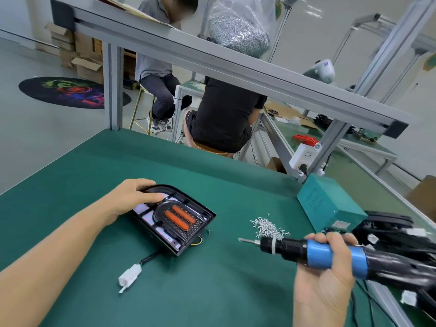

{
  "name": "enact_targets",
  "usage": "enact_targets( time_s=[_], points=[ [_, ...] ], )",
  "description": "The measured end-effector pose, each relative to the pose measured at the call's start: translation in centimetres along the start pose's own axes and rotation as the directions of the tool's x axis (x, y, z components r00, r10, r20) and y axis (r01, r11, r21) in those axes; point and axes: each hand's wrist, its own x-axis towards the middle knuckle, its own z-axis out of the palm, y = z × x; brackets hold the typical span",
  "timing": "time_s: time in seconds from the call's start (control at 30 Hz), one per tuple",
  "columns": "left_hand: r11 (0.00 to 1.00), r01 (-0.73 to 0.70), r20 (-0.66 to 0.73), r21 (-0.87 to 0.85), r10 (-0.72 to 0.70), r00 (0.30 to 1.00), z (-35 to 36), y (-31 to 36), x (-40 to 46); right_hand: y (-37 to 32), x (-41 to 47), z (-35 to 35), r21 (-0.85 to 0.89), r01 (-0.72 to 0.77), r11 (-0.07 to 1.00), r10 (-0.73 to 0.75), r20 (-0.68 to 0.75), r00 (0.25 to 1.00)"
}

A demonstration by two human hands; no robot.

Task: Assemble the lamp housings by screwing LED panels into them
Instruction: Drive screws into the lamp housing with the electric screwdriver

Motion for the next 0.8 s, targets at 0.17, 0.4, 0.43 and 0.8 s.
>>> enact_targets(
  time_s=[0.17,0.4,0.43,0.8],
  points=[
    [0.982,0.065,-0.044,0.178,-0.058,0.997,0.4,1.1,-0.3,-0.9,-0.4,-2.5,-0.025,0.038,0.999,-0.040,-0.061,0.997],
    [0.783,-0.431,-0.156,0.448,0.543,0.825,8.3,8.1,-4.5,-1.8,-0.7,-4.5,-0.076,0.131,0.989,-0.140,-0.132,0.981],
    [0.771,-0.505,-0.085,0.388,0.576,0.813,10.2,8.9,-5.2,-1.9,-0.8,-4.7,-0.082,0.132,0.988,-0.143,-0.145,0.979],
    [0.765,-0.298,0.194,0.571,0.227,0.954,23.8,5.4,-2.9,-3.2,-1.0,-7.1,-0.100,0.127,0.987,-0.148,-0.248,0.957]
  ],
)
